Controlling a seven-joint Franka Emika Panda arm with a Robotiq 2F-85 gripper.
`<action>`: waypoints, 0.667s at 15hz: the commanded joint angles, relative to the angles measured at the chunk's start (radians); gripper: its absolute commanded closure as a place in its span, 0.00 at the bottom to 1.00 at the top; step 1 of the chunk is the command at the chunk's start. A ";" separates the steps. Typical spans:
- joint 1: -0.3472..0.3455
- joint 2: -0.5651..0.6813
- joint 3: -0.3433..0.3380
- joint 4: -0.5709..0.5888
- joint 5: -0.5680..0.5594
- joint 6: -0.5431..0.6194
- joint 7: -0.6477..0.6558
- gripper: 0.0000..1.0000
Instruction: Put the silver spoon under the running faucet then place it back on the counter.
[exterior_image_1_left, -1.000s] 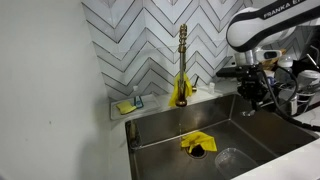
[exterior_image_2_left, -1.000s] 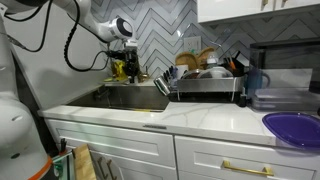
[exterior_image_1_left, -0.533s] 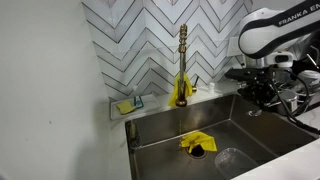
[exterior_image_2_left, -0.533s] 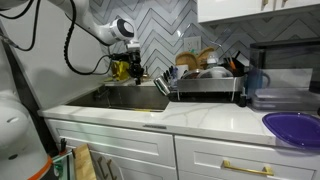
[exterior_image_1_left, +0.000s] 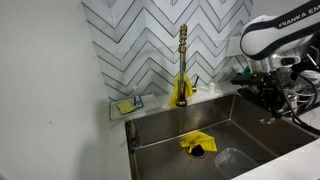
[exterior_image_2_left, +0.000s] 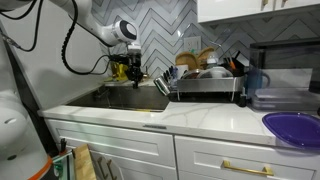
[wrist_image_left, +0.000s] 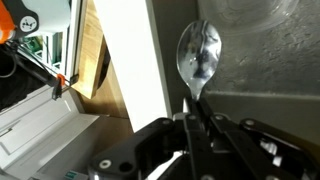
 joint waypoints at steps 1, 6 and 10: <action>-0.027 -0.011 -0.009 -0.035 0.010 -0.067 0.010 0.98; -0.023 -0.015 -0.003 0.010 -0.045 -0.165 0.083 0.98; 0.016 -0.025 0.036 0.093 -0.240 -0.246 0.153 0.98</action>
